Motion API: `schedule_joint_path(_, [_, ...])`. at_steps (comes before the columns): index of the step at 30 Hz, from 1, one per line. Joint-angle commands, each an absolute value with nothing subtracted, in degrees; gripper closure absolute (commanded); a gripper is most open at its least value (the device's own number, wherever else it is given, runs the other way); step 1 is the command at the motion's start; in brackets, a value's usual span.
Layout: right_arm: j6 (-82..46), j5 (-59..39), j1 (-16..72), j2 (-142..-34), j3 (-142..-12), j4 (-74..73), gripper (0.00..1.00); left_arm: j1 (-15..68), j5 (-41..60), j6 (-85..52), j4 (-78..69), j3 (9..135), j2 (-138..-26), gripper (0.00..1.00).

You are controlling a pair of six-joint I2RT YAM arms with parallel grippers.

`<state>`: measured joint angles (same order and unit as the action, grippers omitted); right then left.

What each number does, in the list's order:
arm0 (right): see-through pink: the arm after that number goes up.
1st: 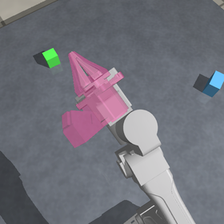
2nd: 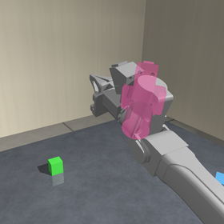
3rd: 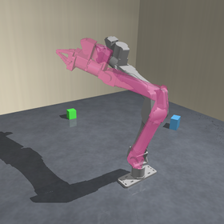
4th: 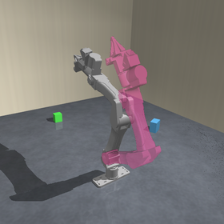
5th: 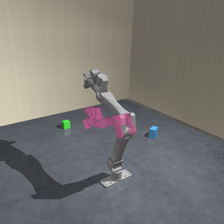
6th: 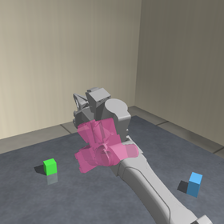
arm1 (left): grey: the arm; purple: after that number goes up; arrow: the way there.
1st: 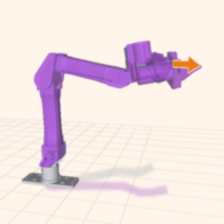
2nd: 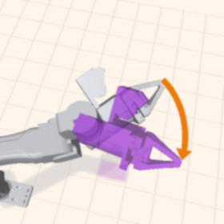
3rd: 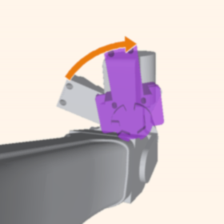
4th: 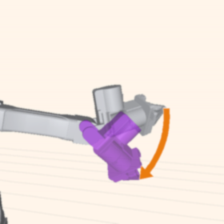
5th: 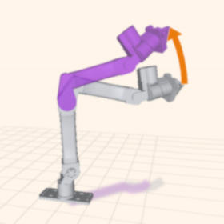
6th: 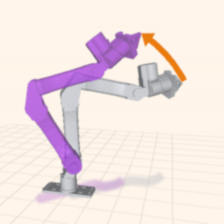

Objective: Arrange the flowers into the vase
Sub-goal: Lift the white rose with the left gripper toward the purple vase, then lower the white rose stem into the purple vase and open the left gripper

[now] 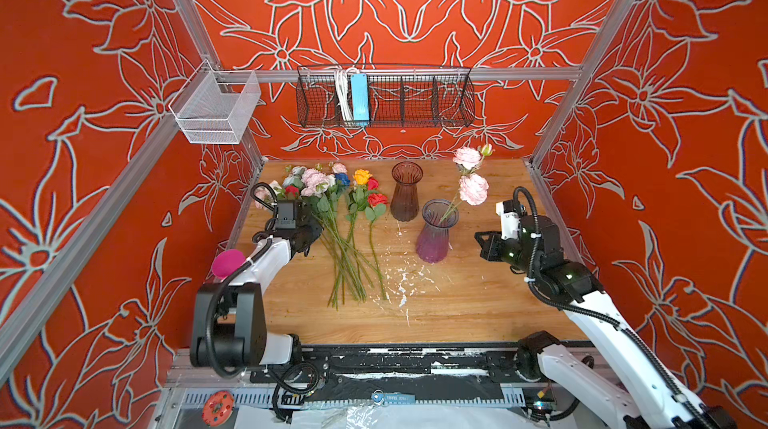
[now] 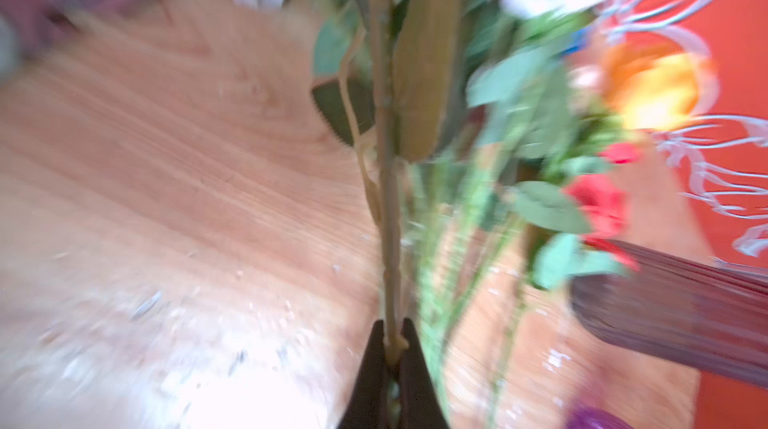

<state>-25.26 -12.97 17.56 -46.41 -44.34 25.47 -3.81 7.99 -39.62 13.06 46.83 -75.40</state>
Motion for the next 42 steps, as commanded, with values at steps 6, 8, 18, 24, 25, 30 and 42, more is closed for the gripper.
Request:
schedule_joint_path(6, [-25.14,-14.33,17.2,-45.29,-47.45,26.54,1.0,-4.12,11.86,-34.96,24.44,52.65,-61.18,1.0])
schedule_joint_path(8, [-25.29,-14.25,17.18,-45.13,-47.88,26.83,1.0,-3.97,15.09,-34.59,24.2,53.9,-58.88,1.0])
schedule_joint_path(18, [-26.15,-13.93,17.16,-40.49,-48.08,30.19,0.58,8.56,11.31,-32.32,25.74,65.46,-57.02,1.0])
schedule_joint_path(24, [-26.95,-12.49,17.14,-37.26,-47.4,32.23,0.57,18.12,9.26,-29.75,20.07,71.37,-59.22,1.0])
schedule_joint_path(25, [-27.34,-12.56,17.14,-37.04,-47.17,32.04,0.57,19.6,8.97,-28.89,18.73,72.49,-60.09,1.0])
schedule_joint_path(30, [-31.38,-19.47,17.18,-35.97,-44.82,26.57,0.47,25.77,7.03,-24.98,16.81,81.27,-66.94,1.0])
schedule_joint_path(42, [-29.99,-37.11,17.14,-34.43,-44.45,16.56,0.39,38.92,1.85,-12.85,7.88,96.56,-79.55,1.0])
